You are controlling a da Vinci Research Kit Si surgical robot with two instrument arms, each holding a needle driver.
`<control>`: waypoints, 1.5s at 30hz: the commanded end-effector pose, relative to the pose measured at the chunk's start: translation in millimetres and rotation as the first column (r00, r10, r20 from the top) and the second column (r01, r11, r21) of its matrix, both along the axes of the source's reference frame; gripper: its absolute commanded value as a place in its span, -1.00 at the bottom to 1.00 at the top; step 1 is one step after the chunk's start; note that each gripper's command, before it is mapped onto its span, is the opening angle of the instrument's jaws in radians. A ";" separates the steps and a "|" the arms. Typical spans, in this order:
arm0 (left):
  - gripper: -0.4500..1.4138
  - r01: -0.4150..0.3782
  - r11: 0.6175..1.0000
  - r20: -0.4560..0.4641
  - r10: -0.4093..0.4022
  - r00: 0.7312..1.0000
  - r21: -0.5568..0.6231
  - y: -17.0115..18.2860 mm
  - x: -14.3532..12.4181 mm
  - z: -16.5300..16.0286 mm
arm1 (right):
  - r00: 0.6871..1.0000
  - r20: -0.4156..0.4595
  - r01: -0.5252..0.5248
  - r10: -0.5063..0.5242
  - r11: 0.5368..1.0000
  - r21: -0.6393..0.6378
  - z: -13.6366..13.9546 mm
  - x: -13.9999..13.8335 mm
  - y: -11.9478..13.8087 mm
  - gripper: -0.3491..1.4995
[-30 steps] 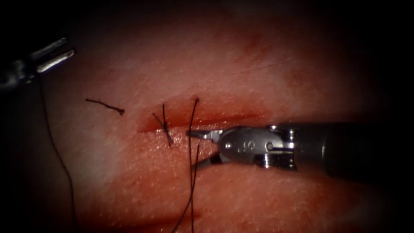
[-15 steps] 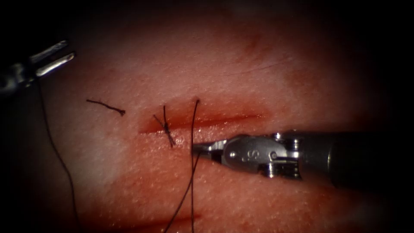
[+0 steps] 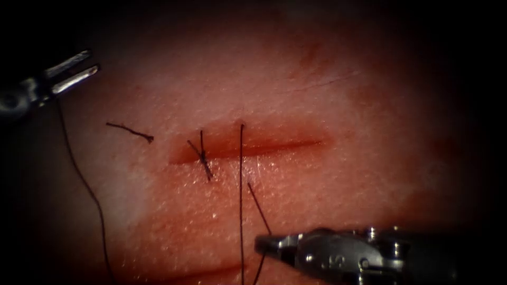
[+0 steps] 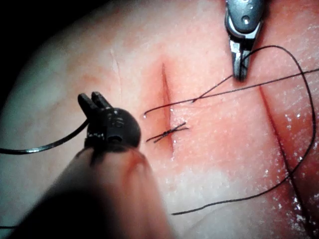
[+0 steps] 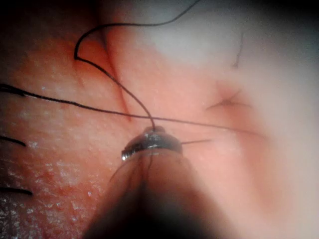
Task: Wound Closure
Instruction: Grasp suture near wound and pull away using right needle driver. Repeat until only a short tail remains.
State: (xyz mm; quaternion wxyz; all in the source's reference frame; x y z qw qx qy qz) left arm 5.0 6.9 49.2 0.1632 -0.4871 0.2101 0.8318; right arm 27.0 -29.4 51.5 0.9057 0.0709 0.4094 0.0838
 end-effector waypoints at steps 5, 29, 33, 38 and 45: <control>-1.00 -0.003 1.000 -0.001 0.003 1.000 -0.001 0.4 -0.6 0.8 | 0.995 -0.053 0.088 -0.087 0.996 0.015 -5.6 2.4 -5.3 -1.00; -1.00 -0.011 1.000 -0.001 0.011 1.000 0.001 0.6 -0.4 1.2 | 0.918 -0.390 0.039 -0.071 0.995 -0.089 -9.1 -0.3 2.0 0.98; -1.00 -0.012 1.000 0.000 0.012 1.000 0.001 0.7 -0.2 1.3 | 0.908 -0.419 -0.013 -0.024 0.996 -0.084 -8.7 -2.3 4.1 0.98; -1.00 -0.012 1.000 0.000 0.012 1.000 0.001 0.6 -0.2 1.3 | 0.916 -0.402 -0.025 -0.018 0.995 -0.101 -6.6 -3.8 5.7 0.89; -1.00 -0.010 1.000 -0.001 0.010 1.000 0.001 0.6 -0.4 1.3 | 0.954 -0.300 -0.025 -0.005 0.995 -0.094 2.2 -3.2 9.7 0.85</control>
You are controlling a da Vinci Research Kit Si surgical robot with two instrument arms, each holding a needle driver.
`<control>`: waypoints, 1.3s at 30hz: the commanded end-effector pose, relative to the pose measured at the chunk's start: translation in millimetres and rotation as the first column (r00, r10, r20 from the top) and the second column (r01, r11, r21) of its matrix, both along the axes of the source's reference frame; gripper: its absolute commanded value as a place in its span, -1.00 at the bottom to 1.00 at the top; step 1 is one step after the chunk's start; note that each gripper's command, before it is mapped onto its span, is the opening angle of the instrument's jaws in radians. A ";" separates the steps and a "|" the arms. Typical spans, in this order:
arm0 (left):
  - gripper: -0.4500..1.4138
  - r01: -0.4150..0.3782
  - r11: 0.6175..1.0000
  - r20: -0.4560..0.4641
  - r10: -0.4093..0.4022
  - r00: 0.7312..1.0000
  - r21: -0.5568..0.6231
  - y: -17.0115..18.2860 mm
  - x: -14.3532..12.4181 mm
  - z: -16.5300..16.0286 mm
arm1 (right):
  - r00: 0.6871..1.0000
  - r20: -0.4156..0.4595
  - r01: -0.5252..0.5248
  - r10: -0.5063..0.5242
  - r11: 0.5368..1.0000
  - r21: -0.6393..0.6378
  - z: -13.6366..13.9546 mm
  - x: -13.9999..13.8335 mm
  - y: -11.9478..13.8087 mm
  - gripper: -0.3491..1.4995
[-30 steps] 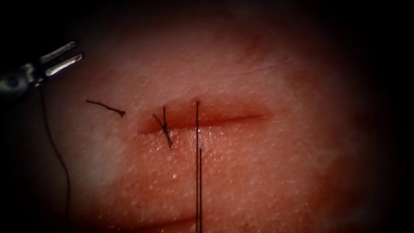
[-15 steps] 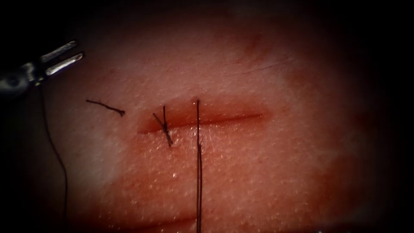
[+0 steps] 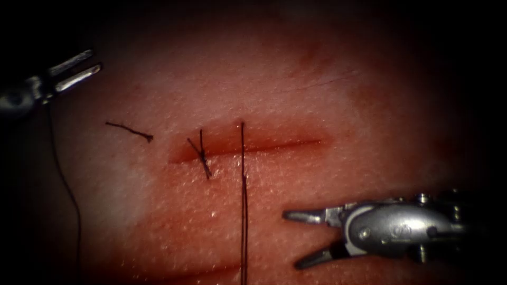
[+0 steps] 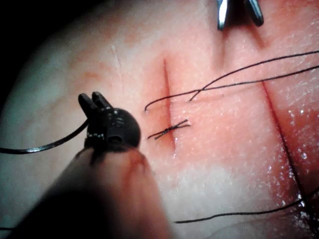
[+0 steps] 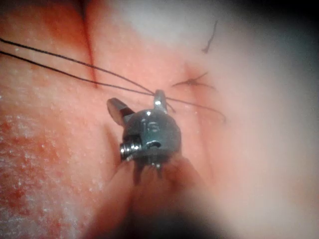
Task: Wound Closure
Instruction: Grasp suture near wound and pull away using right needle driver. Repeat until only a short tail remains.
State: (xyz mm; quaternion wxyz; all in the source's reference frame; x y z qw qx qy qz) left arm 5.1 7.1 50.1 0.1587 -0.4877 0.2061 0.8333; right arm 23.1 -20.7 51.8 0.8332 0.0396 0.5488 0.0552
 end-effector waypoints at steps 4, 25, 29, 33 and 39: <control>-1.00 0.002 1.000 0.000 -0.002 1.000 -0.002 0.4 -0.5 0.5 | 0.998 0.057 -0.003 0.003 1.000 -0.006 6.3 1.6 2.5 0.91; -1.00 0.003 1.000 0.001 -0.003 1.000 0.002 0.2 -0.5 0.4 | 0.979 0.177 0.083 -0.097 0.993 0.084 12.4 4.4 0.7 -0.89; -1.00 0.004 1.000 0.000 -0.004 1.000 0.002 0.2 -0.6 0.4 | 0.975 0.209 0.057 -0.071 0.996 0.071 11.9 3.8 0.4 -1.00; -1.00 0.003 1.000 -0.002 -0.003 1.000 0.003 0.2 -0.8 0.4 | 0.973 0.227 0.037 -0.049 0.998 0.058 10.8 3.8 -0.4 -1.00; -1.00 0.003 1.000 -0.002 -0.003 1.000 0.003 0.2 -0.8 0.4 | 0.973 0.224 0.045 -0.058 0.997 0.065 6.9 3.9 -2.7 -1.00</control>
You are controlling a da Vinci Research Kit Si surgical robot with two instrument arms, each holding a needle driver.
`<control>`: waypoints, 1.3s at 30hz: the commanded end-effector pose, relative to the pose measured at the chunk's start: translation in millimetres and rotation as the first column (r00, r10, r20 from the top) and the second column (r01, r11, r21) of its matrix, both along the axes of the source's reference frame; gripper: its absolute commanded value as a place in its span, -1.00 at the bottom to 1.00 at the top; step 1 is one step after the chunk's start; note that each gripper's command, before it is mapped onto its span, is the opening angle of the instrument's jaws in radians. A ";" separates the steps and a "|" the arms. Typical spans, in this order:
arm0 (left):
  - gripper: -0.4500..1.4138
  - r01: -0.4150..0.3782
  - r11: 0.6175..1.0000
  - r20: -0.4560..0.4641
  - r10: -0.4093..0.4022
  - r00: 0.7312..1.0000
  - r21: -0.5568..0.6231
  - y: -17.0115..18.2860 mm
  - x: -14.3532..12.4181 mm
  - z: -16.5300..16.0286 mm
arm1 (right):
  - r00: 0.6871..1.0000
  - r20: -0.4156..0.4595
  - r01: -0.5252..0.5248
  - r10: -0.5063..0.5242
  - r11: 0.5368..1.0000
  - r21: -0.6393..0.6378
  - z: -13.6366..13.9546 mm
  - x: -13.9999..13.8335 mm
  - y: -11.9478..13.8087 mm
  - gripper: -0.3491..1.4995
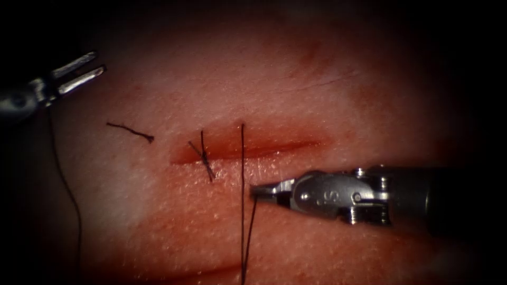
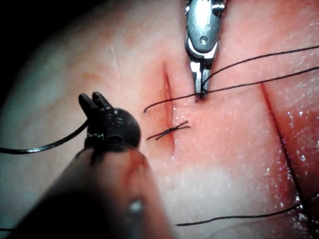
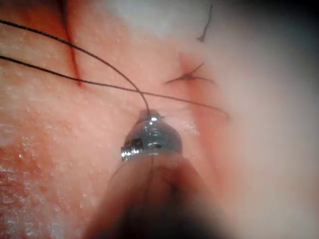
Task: Wound Closure
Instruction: Grasp suture near wound and pull away using right needle driver. Repeat until only a short tail remains.
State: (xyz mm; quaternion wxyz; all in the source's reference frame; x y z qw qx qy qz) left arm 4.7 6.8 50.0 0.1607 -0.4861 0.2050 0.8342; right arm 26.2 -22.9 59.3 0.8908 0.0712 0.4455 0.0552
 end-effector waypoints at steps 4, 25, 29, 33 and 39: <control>-1.00 -0.002 1.000 -0.001 0.002 1.000 -0.001 0.4 -0.5 0.5 | 1.000 -0.014 0.018 -0.018 1.000 0.003 -4.3 0.5 -3.1 -1.00; -1.00 -0.007 1.000 -0.003 0.007 1.000 0.002 0.4 -0.9 0.8 | 0.925 -0.156 0.364 -0.346 0.926 0.103 -16.9 0.8 -15.4 -1.00; -1.00 -0.010 1.000 -0.003 0.010 1.000 0.002 0.4 -1.1 1.0 | 0.930 -0.232 0.308 -0.283 0.948 0.077 -16.7 0.8 -12.8 0.64; -1.00 -0.012 1.000 -0.004 0.012 1.000 0.003 0.4 -1.1 1.0 | 0.947 -0.289 0.134 -0.142 0.990 -0.046 -16.6 -0.2 -7.6 0.98; -1.00 -0.014 1.000 -0.003 0.014 1.000 0.009 0.5 -1.1 1.5 | 0.945 -0.305 0.093 -0.120 0.990 -0.103 -16.3 -2.2 -3.8 0.98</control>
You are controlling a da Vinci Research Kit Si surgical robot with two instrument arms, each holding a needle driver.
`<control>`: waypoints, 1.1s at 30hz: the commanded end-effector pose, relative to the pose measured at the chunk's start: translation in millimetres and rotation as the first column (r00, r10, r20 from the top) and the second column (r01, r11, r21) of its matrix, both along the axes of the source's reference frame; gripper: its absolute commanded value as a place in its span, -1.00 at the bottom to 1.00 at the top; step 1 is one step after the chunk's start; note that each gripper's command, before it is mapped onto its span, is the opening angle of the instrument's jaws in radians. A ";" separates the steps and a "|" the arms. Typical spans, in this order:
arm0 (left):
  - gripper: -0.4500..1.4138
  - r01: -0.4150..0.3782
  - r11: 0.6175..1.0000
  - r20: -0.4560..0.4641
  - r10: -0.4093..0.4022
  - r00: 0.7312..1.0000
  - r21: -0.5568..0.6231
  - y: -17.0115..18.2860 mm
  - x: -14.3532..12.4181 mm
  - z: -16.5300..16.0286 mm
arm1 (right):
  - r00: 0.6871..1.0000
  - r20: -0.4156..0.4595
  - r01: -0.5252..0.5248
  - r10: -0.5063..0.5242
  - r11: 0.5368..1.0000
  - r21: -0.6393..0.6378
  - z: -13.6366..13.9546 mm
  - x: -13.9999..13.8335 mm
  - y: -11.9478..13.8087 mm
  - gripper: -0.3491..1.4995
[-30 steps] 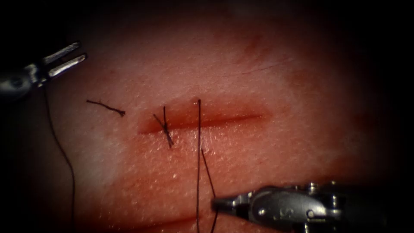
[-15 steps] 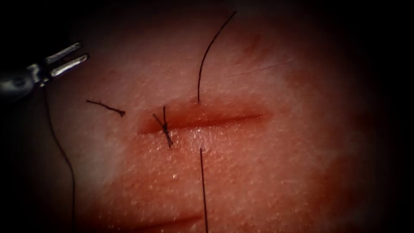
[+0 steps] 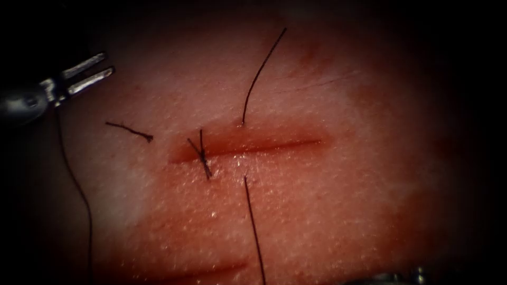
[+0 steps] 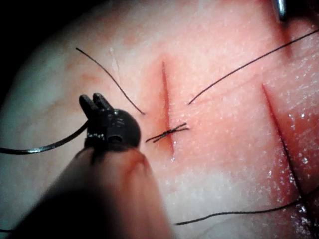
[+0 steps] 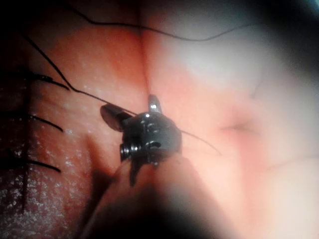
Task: Wound Closure
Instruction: Grasp suture near wound and pull away using right needle driver. Repeat until only a short tail remains.
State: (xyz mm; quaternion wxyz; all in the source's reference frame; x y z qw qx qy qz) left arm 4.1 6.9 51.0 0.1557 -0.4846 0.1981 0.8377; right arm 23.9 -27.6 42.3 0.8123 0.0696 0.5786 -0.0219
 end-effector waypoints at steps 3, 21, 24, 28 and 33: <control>-1.00 0.003 1.000 0.004 -0.003 1.000 0.005 0.5 -0.5 0.8 | 1.000 0.018 -0.006 0.007 0.999 -0.036 1.4 -1.1 2.0 0.98; -1.00 -0.004 1.000 0.002 0.004 1.000 0.006 0.3 -0.8 0.8 | 0.986 0.150 -0.045 0.071 0.985 -0.169 17.2 3.1 9.4 0.94; -1.00 -0.004 1.000 0.001 0.004 1.000 0.006 0.2 -0.8 0.8 | 0.987 0.152 -0.019 0.045 0.986 -0.168 18.2 3.7 8.8 0.85; -1.00 -0.004 1.000 0.002 0.004 1.000 0.006 0.2 -0.8 0.8 | 0.991 0.135 0.001 0.018 0.991 -0.136 18.5 4.6 8.0 0.60; -1.00 -0.004 1.000 0.001 0.004 1.000 0.006 0.2 -0.8 0.8 | 0.993 0.116 -0.014 0.030 0.991 -0.135 18.2 5.7 8.1 0.47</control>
